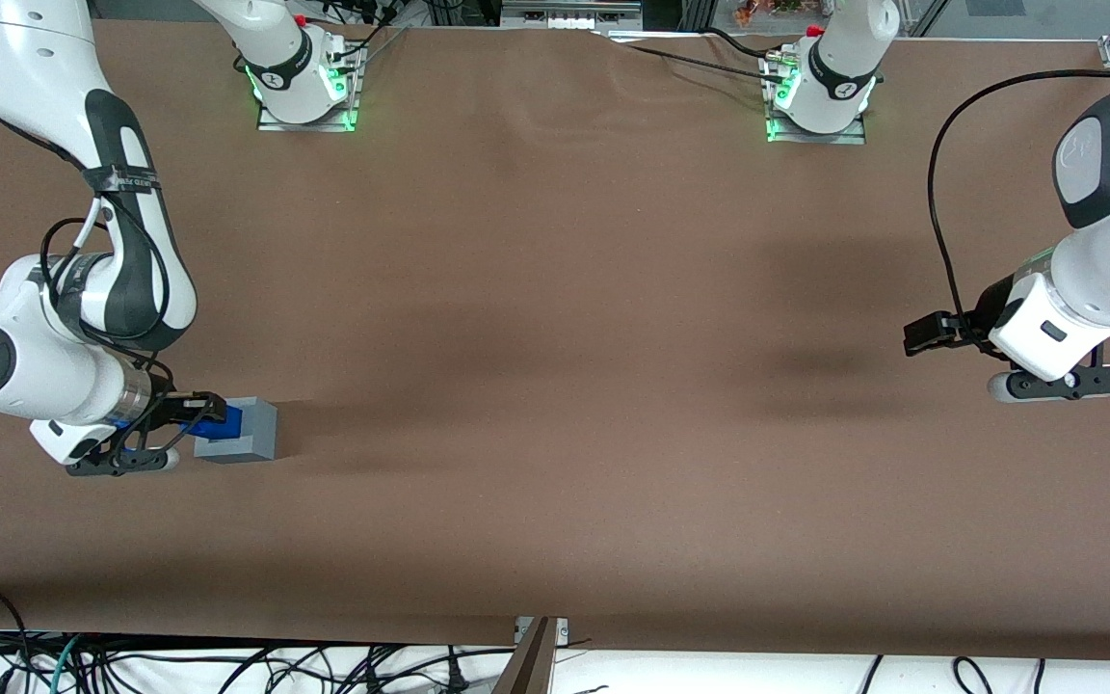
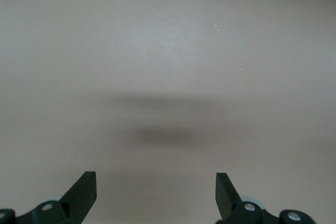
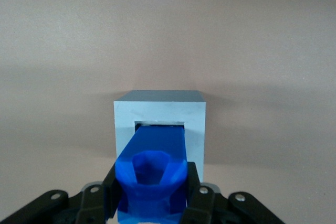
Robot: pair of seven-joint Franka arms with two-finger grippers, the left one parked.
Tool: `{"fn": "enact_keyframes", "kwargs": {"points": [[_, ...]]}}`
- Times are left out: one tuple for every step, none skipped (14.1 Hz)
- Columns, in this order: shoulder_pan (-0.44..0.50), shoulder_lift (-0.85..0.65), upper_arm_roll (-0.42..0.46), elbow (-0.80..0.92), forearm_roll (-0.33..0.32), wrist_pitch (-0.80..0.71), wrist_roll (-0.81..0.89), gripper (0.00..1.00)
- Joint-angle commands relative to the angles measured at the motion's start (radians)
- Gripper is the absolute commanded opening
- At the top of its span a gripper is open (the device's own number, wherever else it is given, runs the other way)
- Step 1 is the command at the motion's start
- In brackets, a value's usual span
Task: Insert blue part into gray base with right arm
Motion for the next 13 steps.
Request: {"fn": "enact_keyframes", "kwargs": {"points": [[-0.001, 0.063, 0.01, 0.024, 0.011, 0.038, 0.025, 0.39], [0.001, 0.064, 0.01, 0.024, 0.011, 0.039, 0.025, 0.39], [0.004, 0.066, 0.01, 0.023, 0.011, 0.047, 0.025, 0.39], [0.004, 0.066, 0.01, 0.023, 0.011, 0.047, 0.025, 0.39], [0.004, 0.067, 0.01, 0.023, 0.011, 0.047, 0.025, 0.39], [0.004, 0.067, 0.01, 0.023, 0.011, 0.047, 0.025, 0.39], [0.004, 0.067, 0.01, 0.023, 0.011, 0.047, 0.023, 0.47], [0.004, 0.067, 0.01, 0.023, 0.011, 0.047, 0.025, 0.79], [0.004, 0.066, 0.01, 0.023, 0.011, 0.049, 0.023, 1.0], [0.004, 0.061, 0.01, 0.024, 0.011, 0.047, 0.022, 1.0], [0.005, 0.057, 0.01, 0.024, 0.011, 0.047, 0.02, 1.0], [0.005, 0.053, 0.009, 0.026, 0.009, 0.046, 0.019, 1.0], [0.005, 0.046, 0.009, 0.027, 0.008, 0.039, 0.019, 1.0]]}}
